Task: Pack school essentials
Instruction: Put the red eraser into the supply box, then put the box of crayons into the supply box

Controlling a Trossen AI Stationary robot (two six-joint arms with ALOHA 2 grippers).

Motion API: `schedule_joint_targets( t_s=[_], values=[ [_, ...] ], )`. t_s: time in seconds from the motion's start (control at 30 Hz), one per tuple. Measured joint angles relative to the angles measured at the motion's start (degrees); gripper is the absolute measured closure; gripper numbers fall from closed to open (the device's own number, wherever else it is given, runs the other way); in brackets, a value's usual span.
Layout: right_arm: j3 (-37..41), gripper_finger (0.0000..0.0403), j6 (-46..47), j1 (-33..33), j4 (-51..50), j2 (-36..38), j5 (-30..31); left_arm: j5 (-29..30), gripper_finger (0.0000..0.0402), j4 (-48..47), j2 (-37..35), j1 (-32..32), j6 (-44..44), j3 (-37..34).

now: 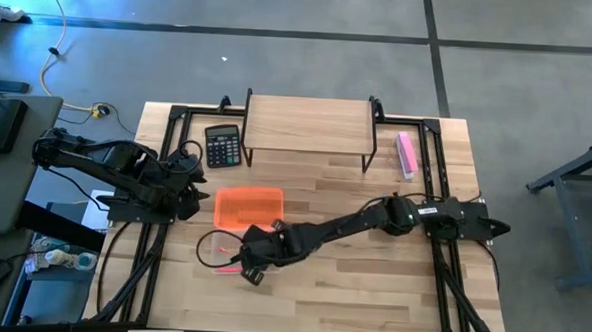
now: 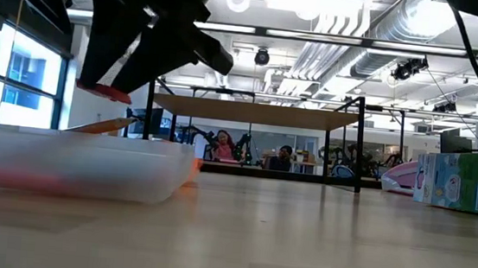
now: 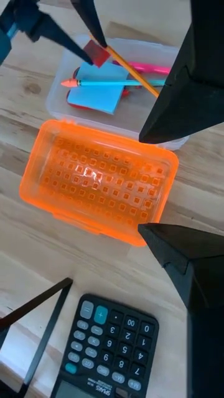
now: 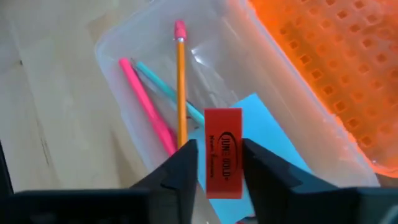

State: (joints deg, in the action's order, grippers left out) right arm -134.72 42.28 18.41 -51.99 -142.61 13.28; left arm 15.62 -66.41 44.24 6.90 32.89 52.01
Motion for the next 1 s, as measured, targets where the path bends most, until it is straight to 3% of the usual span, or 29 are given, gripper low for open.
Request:
schedule_joint_targets(
  t_s=[0.17,0.33,0.47,0.67,1.0],
  values=[
    [-0.1,0.0241,5.5,-0.4,-0.9,0.1,-1.3,-0.3,0.0190,0.0,0.0,0.0,-1.6,0.0],
    [-0.2,0.0219,8.6,-0.4,-1.5,0.4,0.2,-2.6,0.0190,0.0,0.0,0.0,-2.2,0.0],
    [-0.2,0.0222,11.5,-0.4,-3.9,1.4,0.5,-4.1,0.0190,0.0,0.0,0.0,-3.1,0.0],
    [-0.2,0.0239,14.9,0.0,-7.0,4.3,7.2,-4.6,0.0190,0.0,0.0,0.0,-3.2,0.0],
    [-0.2,0.0261,20.8,0.9,-22.9,9.5,15.1,-3.9,0.0190,0.2,0.0,0.0,-3.2,0.0]
  ],
)
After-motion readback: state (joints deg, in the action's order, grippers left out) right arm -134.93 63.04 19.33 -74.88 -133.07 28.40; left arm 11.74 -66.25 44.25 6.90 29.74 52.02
